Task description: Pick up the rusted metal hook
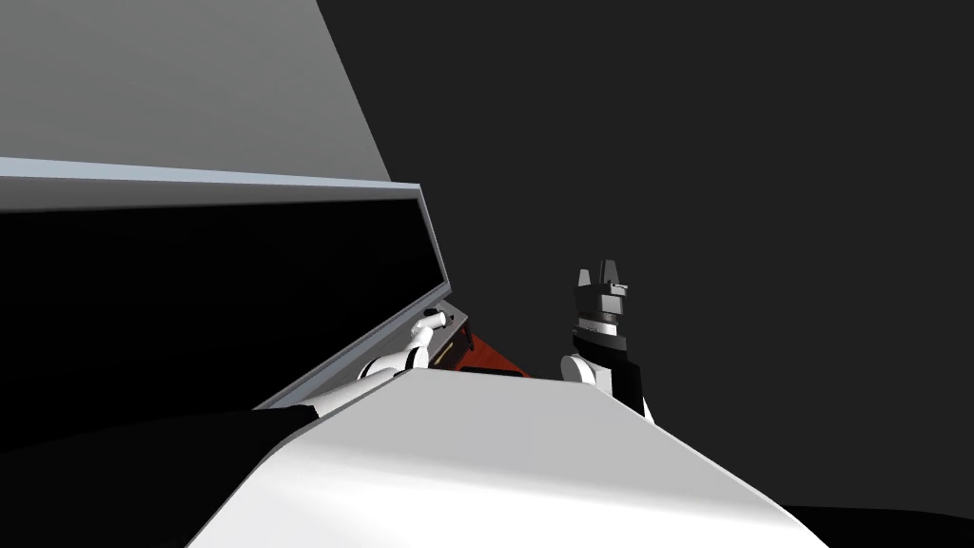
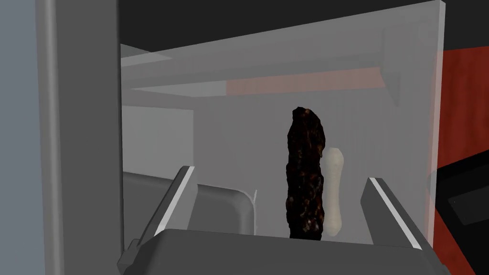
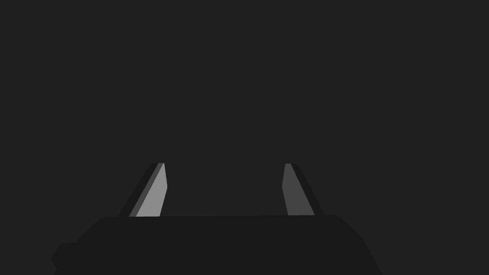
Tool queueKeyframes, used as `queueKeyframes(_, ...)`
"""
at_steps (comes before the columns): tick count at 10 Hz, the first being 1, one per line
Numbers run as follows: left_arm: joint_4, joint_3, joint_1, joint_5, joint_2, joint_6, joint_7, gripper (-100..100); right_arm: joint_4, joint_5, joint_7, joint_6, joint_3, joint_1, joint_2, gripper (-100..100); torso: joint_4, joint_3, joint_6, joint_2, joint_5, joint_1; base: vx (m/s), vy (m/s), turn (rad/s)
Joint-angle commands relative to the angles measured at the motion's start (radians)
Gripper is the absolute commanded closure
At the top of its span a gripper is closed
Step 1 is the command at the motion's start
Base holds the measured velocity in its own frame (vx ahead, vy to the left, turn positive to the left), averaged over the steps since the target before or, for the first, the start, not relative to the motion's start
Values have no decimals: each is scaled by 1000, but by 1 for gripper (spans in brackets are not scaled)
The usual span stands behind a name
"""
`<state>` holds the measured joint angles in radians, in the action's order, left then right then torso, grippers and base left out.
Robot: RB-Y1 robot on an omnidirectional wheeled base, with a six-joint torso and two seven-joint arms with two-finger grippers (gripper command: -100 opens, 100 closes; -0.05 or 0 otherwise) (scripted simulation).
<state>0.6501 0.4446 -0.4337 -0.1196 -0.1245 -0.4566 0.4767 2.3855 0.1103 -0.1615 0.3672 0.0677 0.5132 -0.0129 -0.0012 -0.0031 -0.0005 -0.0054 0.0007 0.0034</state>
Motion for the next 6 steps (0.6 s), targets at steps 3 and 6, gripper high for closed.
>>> queueKeyframes(3, -55, 13, -9, 13, 10, -3, 5, -100, 0, 0, 0, 0, 0, 0, 0, 0, 0, 0, 0, 0, 0, 0, 57, 48, -42)
queueKeyframes(6, -25, -10, 48, -37, -24, 2, 31, -100, 0, 0, 0, 0, 0, 0, 0, 0, 1, 3, 0, 5, -1, -4, 7, -6, -159)
